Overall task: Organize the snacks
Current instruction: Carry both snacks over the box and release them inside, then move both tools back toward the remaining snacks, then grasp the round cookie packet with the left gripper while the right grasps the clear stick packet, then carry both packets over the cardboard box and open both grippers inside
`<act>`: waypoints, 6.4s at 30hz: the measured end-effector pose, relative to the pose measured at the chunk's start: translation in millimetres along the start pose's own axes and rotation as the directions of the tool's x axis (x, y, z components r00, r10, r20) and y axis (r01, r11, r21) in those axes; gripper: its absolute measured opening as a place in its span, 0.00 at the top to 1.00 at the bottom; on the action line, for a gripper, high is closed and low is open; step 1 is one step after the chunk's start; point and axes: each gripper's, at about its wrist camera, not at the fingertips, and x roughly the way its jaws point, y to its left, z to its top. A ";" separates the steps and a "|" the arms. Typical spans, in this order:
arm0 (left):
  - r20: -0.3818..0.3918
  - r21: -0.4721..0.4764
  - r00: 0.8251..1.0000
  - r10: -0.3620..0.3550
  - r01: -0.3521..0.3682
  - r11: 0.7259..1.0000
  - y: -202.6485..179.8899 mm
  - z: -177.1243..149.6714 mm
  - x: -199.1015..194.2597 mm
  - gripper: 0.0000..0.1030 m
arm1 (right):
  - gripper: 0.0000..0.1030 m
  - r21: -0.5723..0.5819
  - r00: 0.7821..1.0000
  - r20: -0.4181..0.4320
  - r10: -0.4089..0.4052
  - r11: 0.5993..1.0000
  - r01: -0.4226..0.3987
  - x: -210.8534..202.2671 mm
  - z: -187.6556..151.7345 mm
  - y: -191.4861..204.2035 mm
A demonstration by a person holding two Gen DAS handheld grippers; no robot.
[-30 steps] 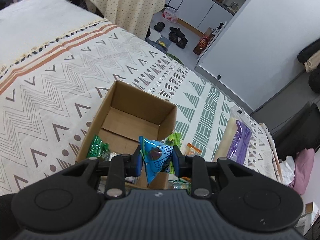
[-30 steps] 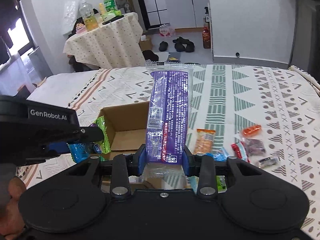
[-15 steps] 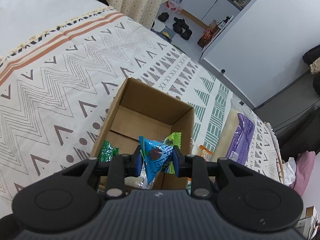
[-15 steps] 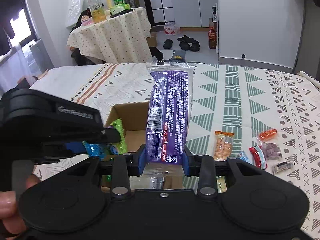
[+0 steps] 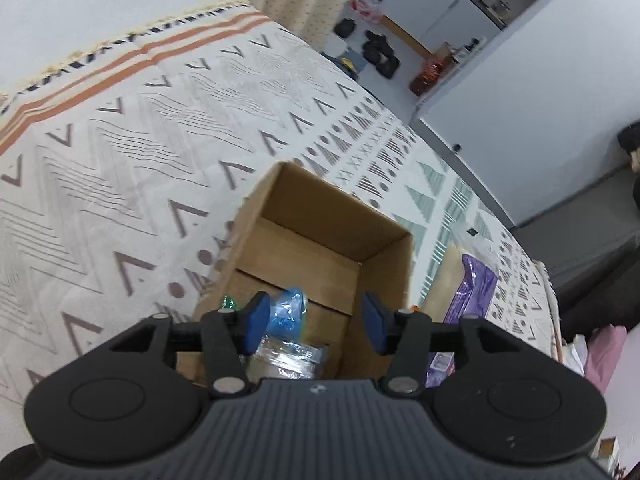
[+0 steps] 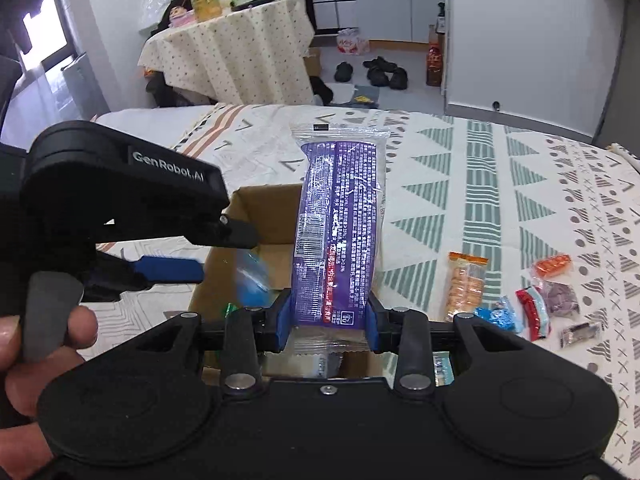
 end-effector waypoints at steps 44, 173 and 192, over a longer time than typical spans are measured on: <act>-0.068 0.197 0.991 0.114 -0.099 0.975 -71.2 -69.3 6.3 0.00 | 0.08 0.166 0.996 -0.032 -0.079 0.983 0.083 -35.3 -52.4 -106.2; 0.097 0.261 0.993 0.069 -0.092 0.961 -115.0 -103.9 -12.8 0.54 | 0.80 0.331 0.990 0.129 -0.053 0.944 0.007 -56.1 -35.8 -146.9; 0.140 0.167 0.988 0.065 -0.089 0.982 -50.6 -53.7 -26.6 0.54 | 0.80 0.270 0.990 0.141 0.014 0.961 -0.052 -38.1 -13.2 -82.3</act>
